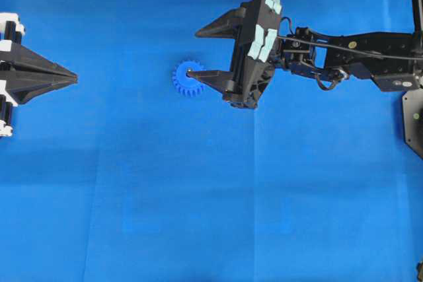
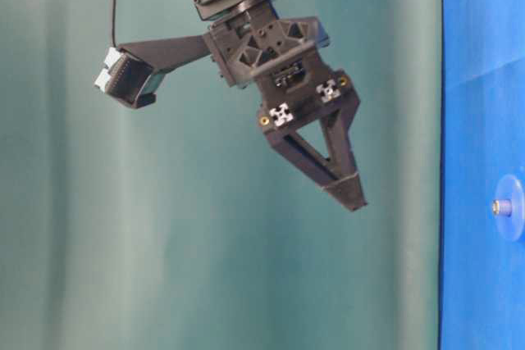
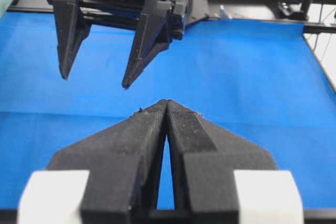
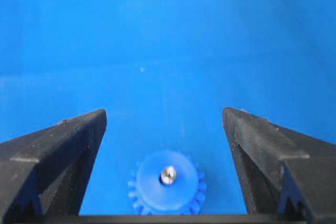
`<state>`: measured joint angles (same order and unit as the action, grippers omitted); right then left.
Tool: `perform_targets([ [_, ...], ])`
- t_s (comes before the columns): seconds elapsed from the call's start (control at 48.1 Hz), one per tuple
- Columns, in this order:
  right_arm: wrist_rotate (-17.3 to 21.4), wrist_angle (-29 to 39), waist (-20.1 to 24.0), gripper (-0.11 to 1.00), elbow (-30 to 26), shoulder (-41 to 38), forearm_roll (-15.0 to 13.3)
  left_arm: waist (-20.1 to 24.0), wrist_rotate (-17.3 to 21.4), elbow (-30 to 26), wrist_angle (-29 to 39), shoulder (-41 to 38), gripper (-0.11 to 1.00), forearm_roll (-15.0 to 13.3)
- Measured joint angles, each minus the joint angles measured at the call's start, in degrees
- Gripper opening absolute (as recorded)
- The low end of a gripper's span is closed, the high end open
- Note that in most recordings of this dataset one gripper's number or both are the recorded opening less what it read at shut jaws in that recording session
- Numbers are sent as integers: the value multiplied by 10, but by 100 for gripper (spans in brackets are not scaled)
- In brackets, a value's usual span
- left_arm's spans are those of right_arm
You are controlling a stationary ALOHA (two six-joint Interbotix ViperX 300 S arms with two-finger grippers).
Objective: Insert the shaft placed at a random location into the center hole of the small gear at another random location.
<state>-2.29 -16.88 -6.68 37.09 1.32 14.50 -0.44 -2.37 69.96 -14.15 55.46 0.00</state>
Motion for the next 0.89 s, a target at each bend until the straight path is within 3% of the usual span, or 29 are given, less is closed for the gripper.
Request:
perform_targets([
  [0.894, 2, -11, 1, 77, 170, 187, 0, 0, 0, 0, 1, 0, 0, 0],
])
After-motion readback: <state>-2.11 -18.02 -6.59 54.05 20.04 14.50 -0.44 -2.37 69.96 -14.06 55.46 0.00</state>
